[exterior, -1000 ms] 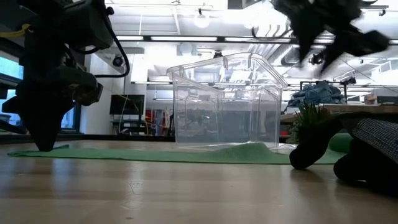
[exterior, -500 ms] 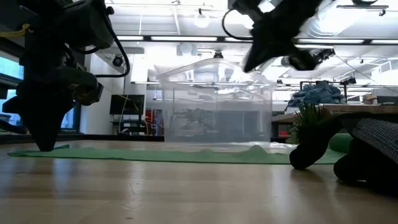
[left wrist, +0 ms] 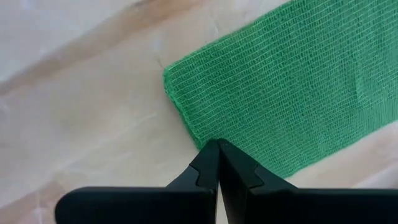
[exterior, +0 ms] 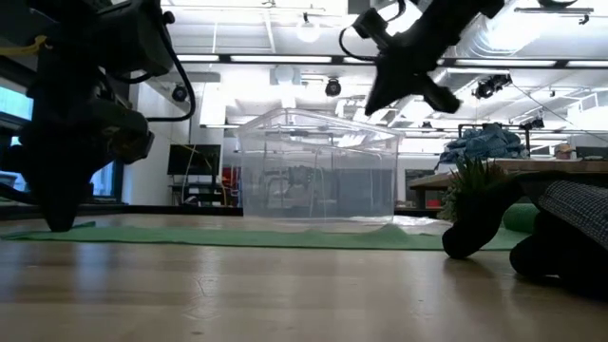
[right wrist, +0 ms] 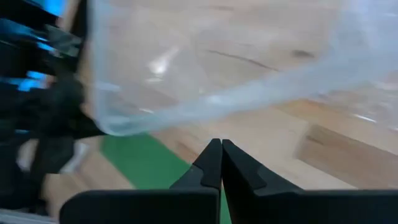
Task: Roll bandage
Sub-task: Move the transparent bin to the top middle of the table, then roll the green bandage
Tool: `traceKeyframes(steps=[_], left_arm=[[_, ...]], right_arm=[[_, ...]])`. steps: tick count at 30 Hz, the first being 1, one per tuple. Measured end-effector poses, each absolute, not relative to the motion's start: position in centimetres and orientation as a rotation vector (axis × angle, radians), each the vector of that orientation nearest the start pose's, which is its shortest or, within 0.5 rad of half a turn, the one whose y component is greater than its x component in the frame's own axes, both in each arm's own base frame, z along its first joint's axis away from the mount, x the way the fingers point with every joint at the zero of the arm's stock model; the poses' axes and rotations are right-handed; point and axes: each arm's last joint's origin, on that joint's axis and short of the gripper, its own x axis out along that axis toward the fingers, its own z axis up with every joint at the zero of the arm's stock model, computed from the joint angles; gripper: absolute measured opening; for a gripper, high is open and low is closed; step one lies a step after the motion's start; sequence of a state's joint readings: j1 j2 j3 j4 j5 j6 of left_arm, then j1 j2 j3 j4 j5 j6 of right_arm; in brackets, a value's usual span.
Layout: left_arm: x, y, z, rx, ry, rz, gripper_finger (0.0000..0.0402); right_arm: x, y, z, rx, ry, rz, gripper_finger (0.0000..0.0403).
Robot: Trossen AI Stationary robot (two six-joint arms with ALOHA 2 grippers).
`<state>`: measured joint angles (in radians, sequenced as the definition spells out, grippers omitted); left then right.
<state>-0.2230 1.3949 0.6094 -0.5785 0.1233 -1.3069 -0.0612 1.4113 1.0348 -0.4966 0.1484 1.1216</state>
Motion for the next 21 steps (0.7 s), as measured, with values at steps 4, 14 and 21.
traceKeyframes(steps=[4,14,21], left_arm=[[20.2,-5.0,13.8,-1.015,1.354,0.628,0.0001],[19.6,-4.9,14.0,-0.983,1.418,0.679,0.0001],[20.1,-5.0,14.4,-0.954,1.412,0.632,0.0001]], right_arm=[[28.1,-2.2,25.5,0.986,0.723,-0.700,0.0000],[27.6,-2.0,25.3,0.978,0.765,-0.721,0.0000],[27.6,-2.1,25.3,0.973,0.763,-0.723,0.0000]])
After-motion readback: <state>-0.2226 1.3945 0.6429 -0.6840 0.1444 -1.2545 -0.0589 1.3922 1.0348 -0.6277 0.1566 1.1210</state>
